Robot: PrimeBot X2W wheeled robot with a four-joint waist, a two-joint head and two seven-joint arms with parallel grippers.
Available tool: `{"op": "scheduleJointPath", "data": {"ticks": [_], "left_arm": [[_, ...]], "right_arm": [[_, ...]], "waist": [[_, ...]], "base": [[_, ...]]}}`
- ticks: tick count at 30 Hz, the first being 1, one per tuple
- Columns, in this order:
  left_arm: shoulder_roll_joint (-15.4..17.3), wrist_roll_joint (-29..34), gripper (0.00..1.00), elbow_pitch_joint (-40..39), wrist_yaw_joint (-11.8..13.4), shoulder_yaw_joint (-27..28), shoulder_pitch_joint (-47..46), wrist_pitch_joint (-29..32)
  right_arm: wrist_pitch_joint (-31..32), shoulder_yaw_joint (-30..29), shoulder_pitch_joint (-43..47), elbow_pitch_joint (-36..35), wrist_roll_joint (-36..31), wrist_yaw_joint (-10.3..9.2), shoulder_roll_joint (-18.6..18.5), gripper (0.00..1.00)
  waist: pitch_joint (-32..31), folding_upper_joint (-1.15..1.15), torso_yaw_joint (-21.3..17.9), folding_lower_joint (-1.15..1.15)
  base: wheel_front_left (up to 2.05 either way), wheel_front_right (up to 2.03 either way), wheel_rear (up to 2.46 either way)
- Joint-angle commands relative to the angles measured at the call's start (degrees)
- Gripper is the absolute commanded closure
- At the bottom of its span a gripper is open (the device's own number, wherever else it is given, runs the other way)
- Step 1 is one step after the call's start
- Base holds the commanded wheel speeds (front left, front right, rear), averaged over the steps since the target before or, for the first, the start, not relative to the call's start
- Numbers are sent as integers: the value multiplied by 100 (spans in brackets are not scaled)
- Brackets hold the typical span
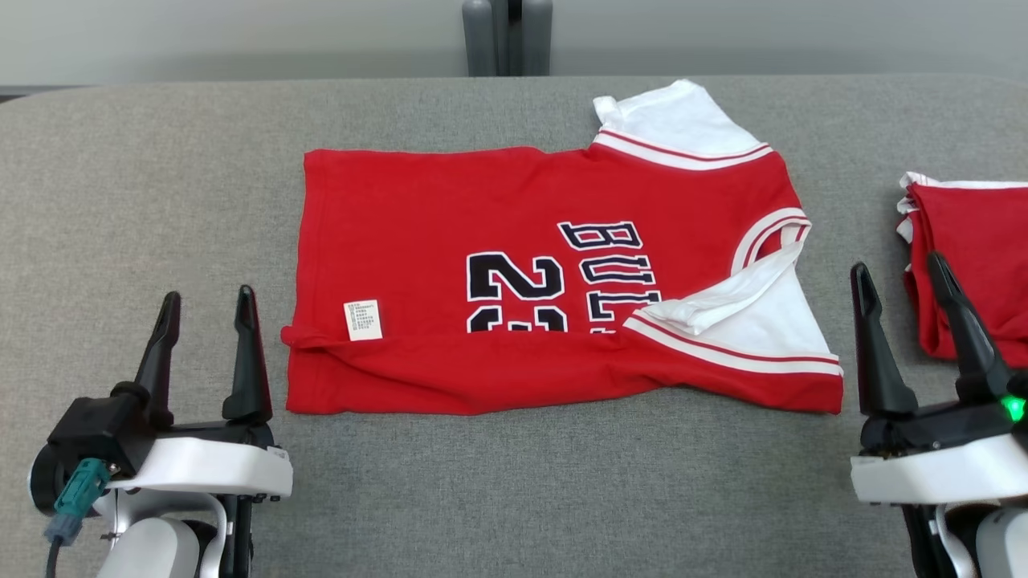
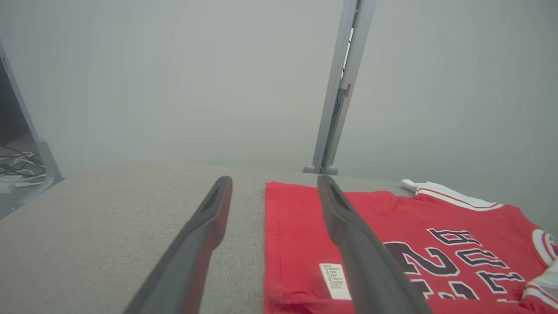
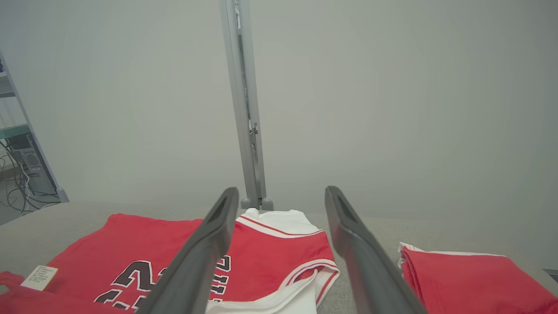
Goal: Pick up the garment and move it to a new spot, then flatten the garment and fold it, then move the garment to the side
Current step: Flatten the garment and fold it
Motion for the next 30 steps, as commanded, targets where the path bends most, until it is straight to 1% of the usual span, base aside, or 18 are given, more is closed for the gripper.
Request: {"op": "scheduleJointPath", "data": {"ticks": [1,4,8,16,24,30], "left_arm": [[19,93,0,121,37,14,45,-100],[105,311,0,402,77,-102,90,-152],[154,448,0,591,95,-237,187,-78],[193,471,0,564,121,-365,242,116],[302,440,0,570,47,-431,119,291],[284,319,0,669,-48,-545,89,616]], "right_arm": [[30,-35,139,-34,-124,4,-3,0],[87,-72,350,-41,-270,4,65,0],[154,-95,577,-20,-401,4,134,0],[231,-182,776,-50,-331,4,239,0],[301,-209,676,-52,-283,4,285,0],[354,-299,618,237,-259,4,293,0]], "waist": [[-111,0,-18,0],[-215,0,-23,0],[-336,0,-27,0],[-410,0,13,0],[-309,0,40,0],[-158,0,50,0]], "base": [[0,0,0],[0,0,0],[0,0,0],[0,0,0],[0,0,0],[0,0,0]]}}
